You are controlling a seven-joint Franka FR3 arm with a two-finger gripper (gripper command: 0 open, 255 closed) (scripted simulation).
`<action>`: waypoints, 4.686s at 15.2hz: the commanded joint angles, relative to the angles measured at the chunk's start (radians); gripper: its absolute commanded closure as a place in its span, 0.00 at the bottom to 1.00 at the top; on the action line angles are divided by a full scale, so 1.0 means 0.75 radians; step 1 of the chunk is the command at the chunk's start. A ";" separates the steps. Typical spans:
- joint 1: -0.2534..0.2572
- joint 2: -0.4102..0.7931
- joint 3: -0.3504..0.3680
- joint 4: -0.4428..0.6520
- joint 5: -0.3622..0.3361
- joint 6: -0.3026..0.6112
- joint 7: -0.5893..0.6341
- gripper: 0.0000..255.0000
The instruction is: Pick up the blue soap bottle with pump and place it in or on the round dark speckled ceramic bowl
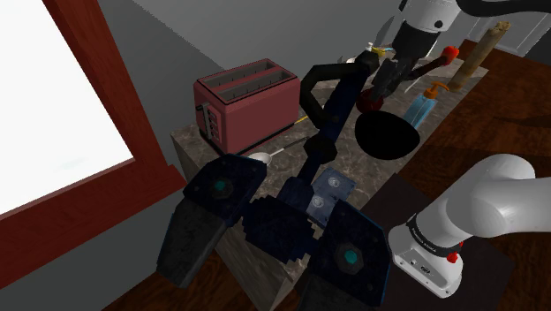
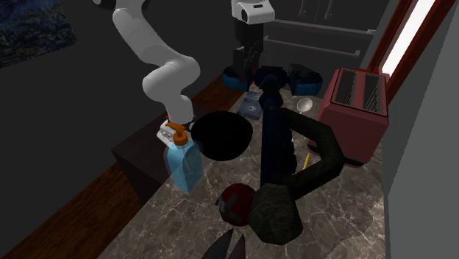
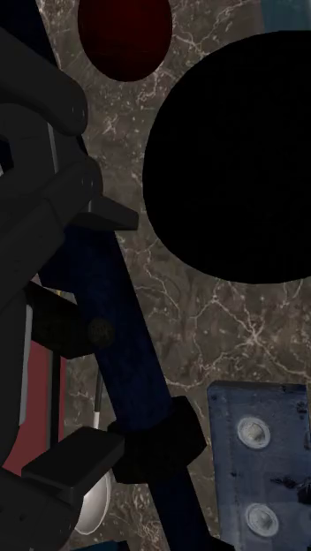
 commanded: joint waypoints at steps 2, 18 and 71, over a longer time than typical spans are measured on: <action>-0.012 -0.008 -0.029 -0.008 -0.022 -0.004 -0.032 0.00; -0.190 0.094 -0.501 0.058 -0.379 0.021 -0.542 0.00; -0.191 0.263 -0.599 0.465 -0.407 -0.203 -0.709 1.00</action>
